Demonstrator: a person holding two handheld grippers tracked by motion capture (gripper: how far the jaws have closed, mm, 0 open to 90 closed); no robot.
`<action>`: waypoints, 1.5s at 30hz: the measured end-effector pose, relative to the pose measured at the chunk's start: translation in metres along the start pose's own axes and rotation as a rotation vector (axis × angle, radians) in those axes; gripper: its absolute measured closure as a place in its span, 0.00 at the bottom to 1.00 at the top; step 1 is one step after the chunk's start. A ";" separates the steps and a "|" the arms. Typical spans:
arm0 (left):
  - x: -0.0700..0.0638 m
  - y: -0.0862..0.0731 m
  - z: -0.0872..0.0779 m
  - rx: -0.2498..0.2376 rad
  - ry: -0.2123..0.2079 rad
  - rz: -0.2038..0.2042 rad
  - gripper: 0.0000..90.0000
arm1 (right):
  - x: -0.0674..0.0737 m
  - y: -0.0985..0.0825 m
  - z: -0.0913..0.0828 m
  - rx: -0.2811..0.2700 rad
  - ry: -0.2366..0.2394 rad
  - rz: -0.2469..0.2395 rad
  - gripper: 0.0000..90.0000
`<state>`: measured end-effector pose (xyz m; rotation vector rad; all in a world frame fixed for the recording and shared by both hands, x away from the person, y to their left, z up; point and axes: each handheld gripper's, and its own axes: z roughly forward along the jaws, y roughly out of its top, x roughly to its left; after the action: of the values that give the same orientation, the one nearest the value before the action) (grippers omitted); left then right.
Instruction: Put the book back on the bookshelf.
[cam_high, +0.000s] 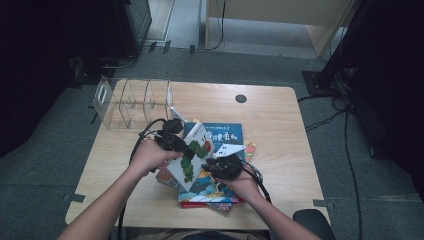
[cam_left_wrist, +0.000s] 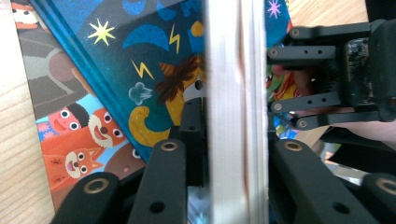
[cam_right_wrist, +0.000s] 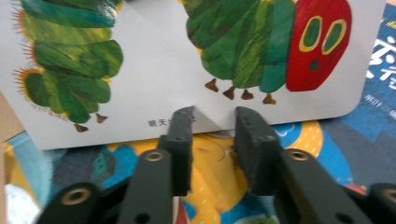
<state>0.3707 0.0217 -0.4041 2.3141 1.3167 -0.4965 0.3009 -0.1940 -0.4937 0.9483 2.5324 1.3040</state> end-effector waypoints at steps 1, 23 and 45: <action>0.001 0.001 -0.001 0.009 0.007 -0.001 0.84 | 0.000 0.001 0.000 0.003 0.000 -0.003 0.69; 0.005 0.007 -0.027 -0.018 0.041 -0.021 0.85 | 0.008 0.005 0.008 0.042 -0.037 -0.140 0.35; 0.037 0.002 -0.062 -0.068 0.089 -0.096 0.85 | 0.008 0.005 0.009 0.045 -0.035 -0.142 0.31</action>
<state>0.3962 0.0793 -0.3701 2.2486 1.4690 -0.3769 0.3004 -0.1811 -0.4945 0.7763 2.5596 1.1854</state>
